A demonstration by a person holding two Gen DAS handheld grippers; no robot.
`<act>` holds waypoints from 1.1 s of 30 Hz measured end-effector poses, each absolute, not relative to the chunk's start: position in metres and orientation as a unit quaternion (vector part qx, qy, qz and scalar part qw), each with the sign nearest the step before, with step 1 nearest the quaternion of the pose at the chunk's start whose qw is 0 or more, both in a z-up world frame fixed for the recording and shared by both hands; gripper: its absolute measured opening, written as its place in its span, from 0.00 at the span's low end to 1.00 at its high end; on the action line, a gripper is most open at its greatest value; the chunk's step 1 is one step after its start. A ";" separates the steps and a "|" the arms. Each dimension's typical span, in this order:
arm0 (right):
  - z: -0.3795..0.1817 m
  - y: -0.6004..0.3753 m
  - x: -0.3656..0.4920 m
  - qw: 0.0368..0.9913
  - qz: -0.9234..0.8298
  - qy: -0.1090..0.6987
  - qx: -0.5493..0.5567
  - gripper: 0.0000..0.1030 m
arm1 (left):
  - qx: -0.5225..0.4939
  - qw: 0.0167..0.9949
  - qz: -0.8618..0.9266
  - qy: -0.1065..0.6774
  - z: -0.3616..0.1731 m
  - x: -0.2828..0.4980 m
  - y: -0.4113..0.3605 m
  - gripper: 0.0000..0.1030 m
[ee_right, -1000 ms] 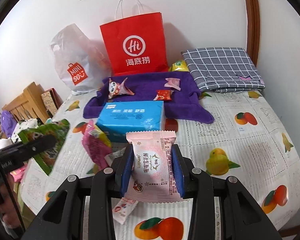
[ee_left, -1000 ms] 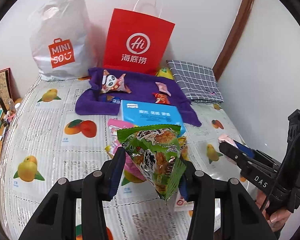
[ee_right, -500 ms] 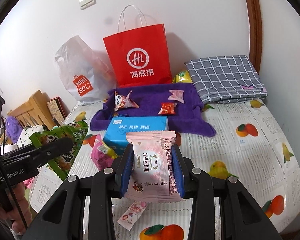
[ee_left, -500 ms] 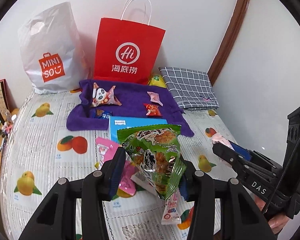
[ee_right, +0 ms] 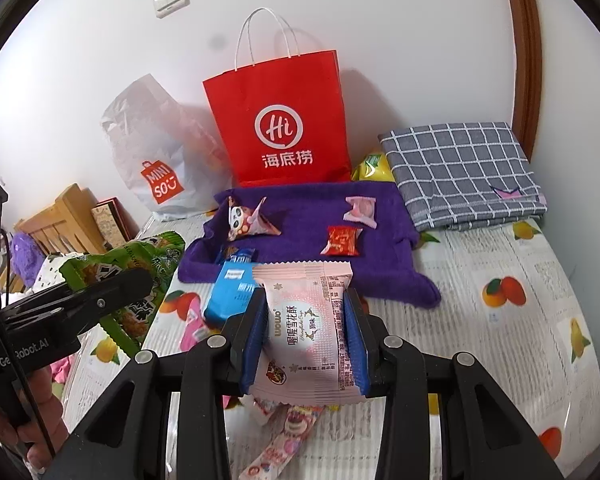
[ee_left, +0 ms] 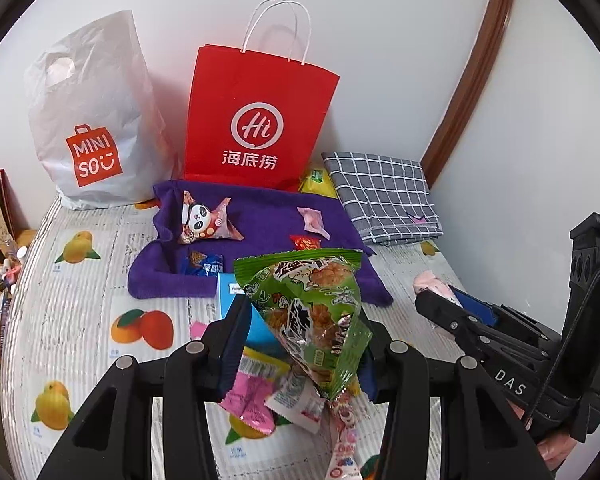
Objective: Organize snacks
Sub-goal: 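Carry green bag in left tool while right tool carries pastry packet to towel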
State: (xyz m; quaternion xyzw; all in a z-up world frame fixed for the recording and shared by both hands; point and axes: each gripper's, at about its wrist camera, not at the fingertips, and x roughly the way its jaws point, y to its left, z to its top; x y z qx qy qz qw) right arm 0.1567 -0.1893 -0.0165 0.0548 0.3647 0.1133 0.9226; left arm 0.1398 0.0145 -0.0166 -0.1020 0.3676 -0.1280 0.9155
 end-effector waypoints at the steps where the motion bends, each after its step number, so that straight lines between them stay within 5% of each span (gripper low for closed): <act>1: -0.016 -0.189 0.161 0.922 0.114 0.365 0.056 0.36 | -0.103 0.915 -0.127 0.369 -0.016 0.144 0.016 0.43; 33: -0.028 -0.172 0.270 0.915 0.126 0.382 0.037 0.36 | -0.102 0.912 -0.112 0.381 -0.028 0.234 0.036 0.43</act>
